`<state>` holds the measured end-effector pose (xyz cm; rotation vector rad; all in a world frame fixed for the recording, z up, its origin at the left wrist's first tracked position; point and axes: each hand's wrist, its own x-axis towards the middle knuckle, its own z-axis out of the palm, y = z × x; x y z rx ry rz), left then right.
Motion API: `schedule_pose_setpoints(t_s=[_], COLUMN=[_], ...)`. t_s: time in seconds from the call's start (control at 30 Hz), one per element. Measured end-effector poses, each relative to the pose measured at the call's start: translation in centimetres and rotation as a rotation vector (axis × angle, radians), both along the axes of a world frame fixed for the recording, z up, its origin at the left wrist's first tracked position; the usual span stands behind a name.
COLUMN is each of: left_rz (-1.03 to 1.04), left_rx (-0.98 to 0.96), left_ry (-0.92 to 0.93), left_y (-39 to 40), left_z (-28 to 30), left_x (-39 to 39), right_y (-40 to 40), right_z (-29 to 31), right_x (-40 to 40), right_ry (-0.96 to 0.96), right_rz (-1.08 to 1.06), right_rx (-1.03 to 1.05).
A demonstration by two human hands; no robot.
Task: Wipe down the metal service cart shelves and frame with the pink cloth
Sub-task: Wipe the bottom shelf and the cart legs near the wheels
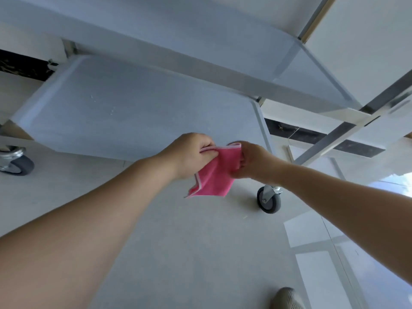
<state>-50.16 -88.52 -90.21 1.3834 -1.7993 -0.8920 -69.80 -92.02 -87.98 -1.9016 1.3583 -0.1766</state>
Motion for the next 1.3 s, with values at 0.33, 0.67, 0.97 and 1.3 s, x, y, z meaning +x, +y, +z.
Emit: schedule_pose_setpoints(t_s=[0.33,0.67,0.97,1.3], left_rz=[0.249,0.259,0.171,0.011], left_rx=[0.174,-0.015,0.079,-0.138], left_ry=[-0.059,-0.386,-0.584,-0.703], left_y=[-5.0,-5.5,-2.6,-3.3], left_z=[-3.4,-7.1,-4.8,-6.1], left_x=[-4.7,-5.5,-5.2,-0.3], right_y=[-7.6,-11.9,-12.9,-12.4], right_z=[-2.9,-7.0,-9.5,-10.3], right_x=[-6.3,-7.6,-8.4,-9.1], right_ry=[0.239,0.413,0.408,0.441], right_rz=[-0.133,0.727,0.884,0.711], right_rx=[-0.361,-0.655,-0.531,-0.548])
